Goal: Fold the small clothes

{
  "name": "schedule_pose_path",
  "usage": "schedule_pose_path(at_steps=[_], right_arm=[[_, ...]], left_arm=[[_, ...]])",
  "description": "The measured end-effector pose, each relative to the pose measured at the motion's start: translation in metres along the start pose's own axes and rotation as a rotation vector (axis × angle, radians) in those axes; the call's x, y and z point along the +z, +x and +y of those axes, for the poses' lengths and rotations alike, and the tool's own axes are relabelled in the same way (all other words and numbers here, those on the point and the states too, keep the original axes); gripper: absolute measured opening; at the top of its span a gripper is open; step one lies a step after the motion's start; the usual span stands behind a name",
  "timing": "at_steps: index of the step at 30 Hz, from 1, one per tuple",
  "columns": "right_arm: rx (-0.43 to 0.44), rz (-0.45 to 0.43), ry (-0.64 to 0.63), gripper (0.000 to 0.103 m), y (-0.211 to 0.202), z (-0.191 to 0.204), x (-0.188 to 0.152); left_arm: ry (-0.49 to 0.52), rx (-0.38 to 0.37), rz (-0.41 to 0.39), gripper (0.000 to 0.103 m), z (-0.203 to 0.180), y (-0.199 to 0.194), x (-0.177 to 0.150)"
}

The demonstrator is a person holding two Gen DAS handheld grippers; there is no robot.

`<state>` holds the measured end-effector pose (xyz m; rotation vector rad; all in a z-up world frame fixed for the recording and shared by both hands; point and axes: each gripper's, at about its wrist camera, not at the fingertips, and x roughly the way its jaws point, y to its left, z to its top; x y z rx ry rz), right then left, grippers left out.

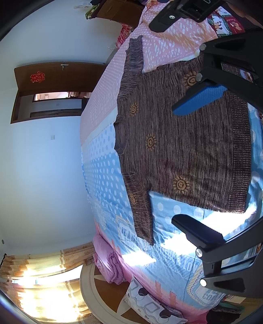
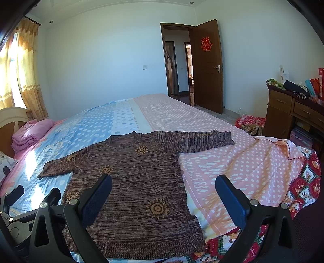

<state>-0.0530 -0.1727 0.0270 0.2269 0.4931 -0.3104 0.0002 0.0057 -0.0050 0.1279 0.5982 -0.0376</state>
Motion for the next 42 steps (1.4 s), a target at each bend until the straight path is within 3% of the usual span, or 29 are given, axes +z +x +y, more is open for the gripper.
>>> schedule_pose_path(at_steps=[42], right_arm=[[0.005,0.008,-0.015,0.102,0.0004,0.006,-0.003]], left_arm=[[0.012,0.005,0.002,0.1,-0.0025,0.0005,-0.004]])
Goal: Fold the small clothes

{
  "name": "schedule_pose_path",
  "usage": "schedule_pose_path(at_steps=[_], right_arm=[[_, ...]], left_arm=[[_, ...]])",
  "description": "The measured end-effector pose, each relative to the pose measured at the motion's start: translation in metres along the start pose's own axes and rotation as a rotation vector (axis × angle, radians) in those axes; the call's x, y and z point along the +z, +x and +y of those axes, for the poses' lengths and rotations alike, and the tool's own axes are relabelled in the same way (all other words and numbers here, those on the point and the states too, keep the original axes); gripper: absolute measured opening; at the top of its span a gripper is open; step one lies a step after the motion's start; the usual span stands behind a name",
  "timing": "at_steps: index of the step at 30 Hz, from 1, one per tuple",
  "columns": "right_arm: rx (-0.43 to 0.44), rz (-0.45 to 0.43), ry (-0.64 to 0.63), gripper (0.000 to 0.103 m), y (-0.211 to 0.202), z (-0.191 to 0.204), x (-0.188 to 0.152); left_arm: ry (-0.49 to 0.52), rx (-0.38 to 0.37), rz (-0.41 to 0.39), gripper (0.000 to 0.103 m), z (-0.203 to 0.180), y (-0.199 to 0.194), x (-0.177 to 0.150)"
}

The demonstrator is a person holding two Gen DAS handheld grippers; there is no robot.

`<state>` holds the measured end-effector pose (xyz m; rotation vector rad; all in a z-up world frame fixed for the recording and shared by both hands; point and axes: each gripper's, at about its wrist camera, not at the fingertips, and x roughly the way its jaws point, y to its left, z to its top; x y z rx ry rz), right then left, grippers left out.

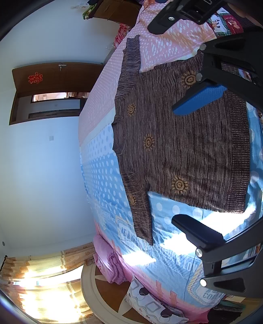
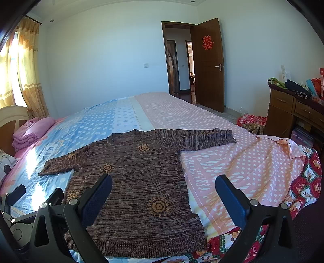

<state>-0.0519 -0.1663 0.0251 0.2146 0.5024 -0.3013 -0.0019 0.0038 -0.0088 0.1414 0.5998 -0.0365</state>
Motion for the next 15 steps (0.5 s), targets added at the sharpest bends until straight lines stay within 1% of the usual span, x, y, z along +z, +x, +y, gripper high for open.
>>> schedule_pose_path(at_steps=[15], right_arm=[[0.001,0.004,-0.001,0.102,0.0004,-0.0008,-0.0003]], left_arm=[[0.001,-0.001,0.004,0.1,-0.0005,0.0008,-0.0018]])
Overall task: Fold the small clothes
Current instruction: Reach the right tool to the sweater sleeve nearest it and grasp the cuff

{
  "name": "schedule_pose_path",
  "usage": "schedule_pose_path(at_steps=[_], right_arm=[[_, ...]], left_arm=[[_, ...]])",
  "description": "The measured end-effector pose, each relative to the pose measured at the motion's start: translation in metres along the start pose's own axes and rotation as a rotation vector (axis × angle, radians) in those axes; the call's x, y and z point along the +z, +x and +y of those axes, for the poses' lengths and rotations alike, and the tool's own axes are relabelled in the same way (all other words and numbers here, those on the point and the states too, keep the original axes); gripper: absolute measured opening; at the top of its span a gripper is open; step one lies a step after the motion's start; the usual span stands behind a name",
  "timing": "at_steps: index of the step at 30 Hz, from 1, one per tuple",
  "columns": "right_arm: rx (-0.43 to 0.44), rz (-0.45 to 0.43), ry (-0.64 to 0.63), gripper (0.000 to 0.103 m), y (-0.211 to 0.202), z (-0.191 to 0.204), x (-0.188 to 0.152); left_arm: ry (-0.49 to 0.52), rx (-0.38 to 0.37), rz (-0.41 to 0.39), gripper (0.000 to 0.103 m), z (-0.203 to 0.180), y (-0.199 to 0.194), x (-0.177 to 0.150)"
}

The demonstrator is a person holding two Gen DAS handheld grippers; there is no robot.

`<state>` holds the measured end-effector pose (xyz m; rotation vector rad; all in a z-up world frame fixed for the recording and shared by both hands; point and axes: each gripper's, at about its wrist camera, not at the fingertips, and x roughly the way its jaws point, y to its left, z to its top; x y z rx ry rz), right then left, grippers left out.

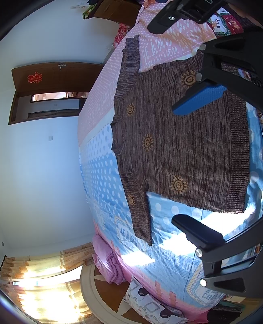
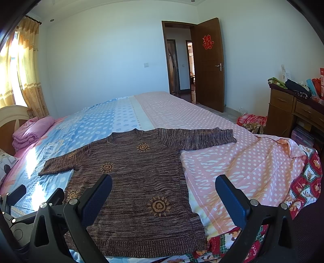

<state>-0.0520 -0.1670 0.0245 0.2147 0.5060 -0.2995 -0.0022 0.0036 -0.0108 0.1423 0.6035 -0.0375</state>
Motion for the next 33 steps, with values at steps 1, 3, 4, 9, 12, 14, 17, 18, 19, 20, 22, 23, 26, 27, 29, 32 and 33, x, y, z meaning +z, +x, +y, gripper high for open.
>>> schedule_pose_path(at_steps=[1,3,4,9,12,14,17,18,19,20,22,23,26,27,29,32,33], right_arm=[[0.0,0.0,0.0,0.102,0.0,0.0,0.0],[0.0,0.0,-0.001,0.102,0.0,0.0,0.0],[0.0,0.0,-0.001,0.102,0.0,0.0,0.0],[0.003,0.004,0.001,0.102,0.004,-0.002,0.0],[-0.013,-0.008,0.017,0.102,0.01,-0.011,0.002],[-0.03,0.001,0.039,0.102,0.021,-0.024,0.005],[-0.062,0.028,0.098,0.102,0.043,-0.055,0.014],[-0.085,0.036,0.13,0.102,0.052,-0.069,0.017],[-0.105,0.041,0.165,0.102,0.06,-0.084,0.021],[-0.115,0.042,0.203,0.102,0.068,-0.099,0.025],[-0.146,0.034,0.292,0.102,0.086,-0.132,0.034],[-0.157,0.034,0.316,0.102,0.095,-0.145,0.04],[-0.203,0.056,0.327,0.099,0.131,-0.177,0.063],[-0.222,0.06,0.33,0.096,0.143,-0.187,0.071],[-0.221,0.079,0.356,0.078,0.168,-0.208,0.085],[-0.226,0.118,0.388,0.065,0.211,-0.237,0.102],[-0.241,0.133,0.394,0.064,0.224,-0.248,0.105]], left_arm=[[0.0,0.0,0.0,0.1,0.0,0.0,0.0],[-0.001,0.0,0.0,0.1,0.0,0.0,0.0],[-0.001,0.0,0.0,0.1,0.0,0.0,0.0],[-0.007,-0.012,0.012,0.101,0.0,0.004,-0.001],[-0.013,-0.037,0.022,0.101,0.001,0.012,0.0],[-0.015,-0.075,0.024,0.102,0.004,0.022,0.001],[-0.032,-0.11,0.039,0.103,0.014,0.046,0.006],[-0.036,-0.106,0.044,0.103,0.017,0.055,0.009],[-0.039,-0.098,0.05,0.103,0.022,0.066,0.011],[-0.043,-0.086,0.059,0.103,0.028,0.078,0.015],[-0.057,-0.064,0.069,0.103,0.039,0.1,0.022],[-0.064,-0.055,0.072,0.103,0.044,0.112,0.027],[-0.075,-0.049,0.107,0.103,0.055,0.145,0.037],[-0.081,-0.054,0.117,0.103,0.057,0.155,0.041],[-0.09,-0.058,0.13,0.103,0.062,0.177,0.046],[-0.093,-0.076,0.143,0.103,0.065,0.207,0.049],[-0.093,-0.077,0.146,0.103,0.064,0.216,0.049]])
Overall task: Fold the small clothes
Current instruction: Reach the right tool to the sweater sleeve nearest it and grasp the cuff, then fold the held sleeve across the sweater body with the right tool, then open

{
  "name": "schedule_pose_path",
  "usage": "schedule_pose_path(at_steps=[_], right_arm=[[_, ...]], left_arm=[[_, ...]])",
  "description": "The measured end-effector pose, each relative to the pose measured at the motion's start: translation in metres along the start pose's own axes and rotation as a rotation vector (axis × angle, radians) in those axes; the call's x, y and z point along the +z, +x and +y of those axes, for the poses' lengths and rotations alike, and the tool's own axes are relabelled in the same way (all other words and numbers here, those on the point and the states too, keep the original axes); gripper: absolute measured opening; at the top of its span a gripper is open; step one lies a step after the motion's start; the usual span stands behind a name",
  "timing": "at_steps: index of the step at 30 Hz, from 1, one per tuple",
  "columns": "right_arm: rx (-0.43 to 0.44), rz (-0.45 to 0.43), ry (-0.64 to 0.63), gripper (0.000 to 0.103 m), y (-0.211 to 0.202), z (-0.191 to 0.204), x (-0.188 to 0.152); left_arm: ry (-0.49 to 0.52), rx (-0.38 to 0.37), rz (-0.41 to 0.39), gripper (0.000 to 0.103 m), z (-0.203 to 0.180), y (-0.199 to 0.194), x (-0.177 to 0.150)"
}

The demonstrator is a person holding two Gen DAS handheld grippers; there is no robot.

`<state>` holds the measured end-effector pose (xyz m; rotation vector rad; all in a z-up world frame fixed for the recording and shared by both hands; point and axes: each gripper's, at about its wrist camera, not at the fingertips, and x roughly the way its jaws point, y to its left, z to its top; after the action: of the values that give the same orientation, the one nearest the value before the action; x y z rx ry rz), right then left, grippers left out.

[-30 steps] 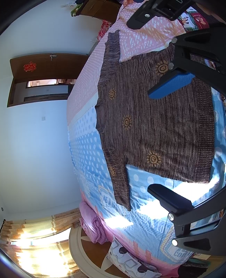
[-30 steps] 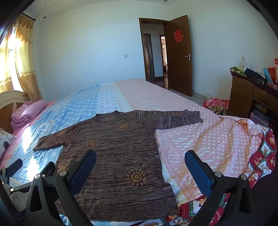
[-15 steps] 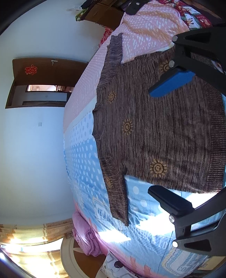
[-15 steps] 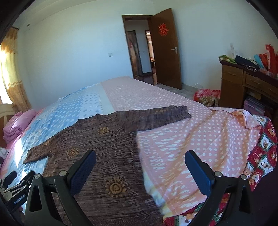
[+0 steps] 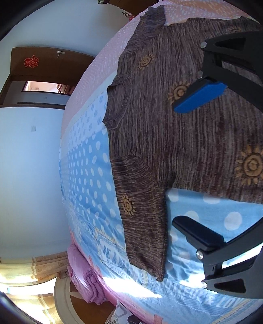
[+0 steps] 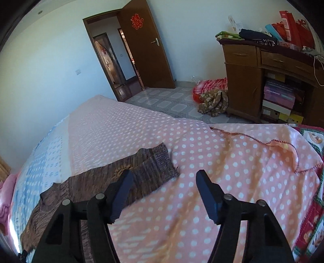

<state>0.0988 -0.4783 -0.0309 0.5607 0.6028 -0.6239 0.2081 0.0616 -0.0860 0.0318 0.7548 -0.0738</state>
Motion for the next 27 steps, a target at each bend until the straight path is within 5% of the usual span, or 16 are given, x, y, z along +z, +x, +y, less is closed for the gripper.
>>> schedule_pose_path(at_steps=[7,12,13,16,21,27], right_arm=[[-0.072,0.183,0.013,0.045,0.091,-0.009,-0.004],[-0.136,0.186,-0.033,0.045,0.12,0.003,-0.012],[-0.148,0.181,-0.056,0.042,0.121,0.007,-0.012],[-0.094,0.194,-0.085,0.009,0.12,0.012,-0.008],[-0.074,0.157,-0.012,0.007,0.101,0.01,0.002],[-0.027,0.049,-0.143,0.007,0.057,0.065,0.024]], left_arm=[[-0.054,0.002,0.035,0.103,0.0,0.051,-0.008],[-0.087,-0.011,0.131,0.101,0.003,0.07,-0.01],[-0.099,-0.018,0.137,0.102,0.005,0.07,-0.011],[-0.135,-0.049,0.156,0.103,0.009,0.071,-0.013],[-0.128,-0.043,0.149,0.103,0.006,0.069,-0.014],[-0.136,-0.057,0.141,0.103,0.006,0.065,-0.016]])
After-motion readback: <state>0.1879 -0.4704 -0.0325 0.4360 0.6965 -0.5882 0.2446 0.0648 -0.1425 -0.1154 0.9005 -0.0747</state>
